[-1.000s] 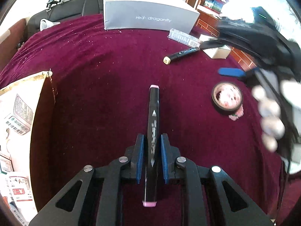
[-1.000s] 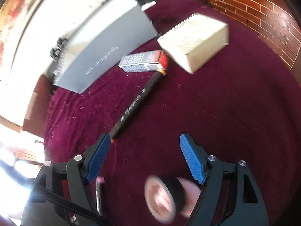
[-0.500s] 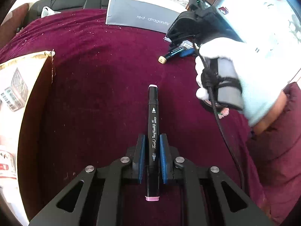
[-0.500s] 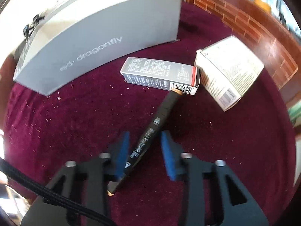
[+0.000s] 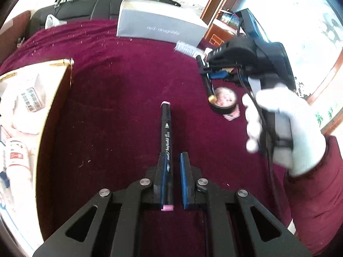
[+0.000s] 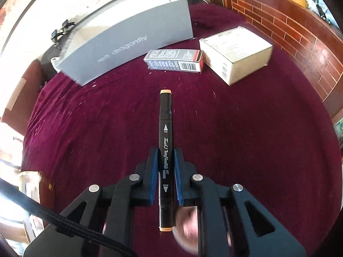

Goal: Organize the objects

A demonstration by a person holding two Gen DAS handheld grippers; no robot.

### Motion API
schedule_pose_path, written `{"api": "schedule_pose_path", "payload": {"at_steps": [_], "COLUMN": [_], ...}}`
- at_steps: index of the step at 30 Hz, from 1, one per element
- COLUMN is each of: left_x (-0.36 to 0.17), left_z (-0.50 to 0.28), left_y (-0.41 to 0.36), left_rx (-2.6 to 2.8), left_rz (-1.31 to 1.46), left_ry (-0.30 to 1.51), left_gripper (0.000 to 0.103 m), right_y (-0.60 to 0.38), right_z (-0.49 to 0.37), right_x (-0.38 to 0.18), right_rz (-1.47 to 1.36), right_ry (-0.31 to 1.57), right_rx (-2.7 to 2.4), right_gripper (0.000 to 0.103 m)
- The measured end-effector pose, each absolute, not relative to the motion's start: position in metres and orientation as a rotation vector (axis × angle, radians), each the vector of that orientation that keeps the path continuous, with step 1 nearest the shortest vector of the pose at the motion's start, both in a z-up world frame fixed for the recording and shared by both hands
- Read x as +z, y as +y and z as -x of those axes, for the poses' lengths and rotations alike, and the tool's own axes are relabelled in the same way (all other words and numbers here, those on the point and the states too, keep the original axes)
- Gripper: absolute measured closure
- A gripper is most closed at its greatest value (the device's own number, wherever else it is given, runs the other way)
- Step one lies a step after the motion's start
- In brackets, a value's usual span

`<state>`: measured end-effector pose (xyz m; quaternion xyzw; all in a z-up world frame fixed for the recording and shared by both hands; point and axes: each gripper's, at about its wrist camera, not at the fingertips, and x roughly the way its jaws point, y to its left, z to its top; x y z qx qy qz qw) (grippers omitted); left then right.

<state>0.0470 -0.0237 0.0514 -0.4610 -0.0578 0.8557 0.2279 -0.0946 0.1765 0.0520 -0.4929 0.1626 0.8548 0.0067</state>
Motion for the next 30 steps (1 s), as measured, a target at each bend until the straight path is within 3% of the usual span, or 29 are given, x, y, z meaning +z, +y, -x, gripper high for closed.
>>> {"api": "schedule_pose_path", "payload": {"at_steps": [12,30], "left_x": [0.078,0.096], "left_z": [-0.094,-0.128], "left_y": [-0.056,-0.131], "left_rx": [2.427,2.532], "left_rz": [1.17,1.08], "left_ry": [-0.166,-0.307], "left_gripper": [0.094,0.094], "right_y": [0.12,0.029], "right_z": [0.012,-0.043], "right_x": [0.088,0.121], "right_rz": [1.438,1.373], "right_ry": [0.288,0.059], "right_rx": [2.851,3.035], "right_gripper": [0.091,0.09]}}
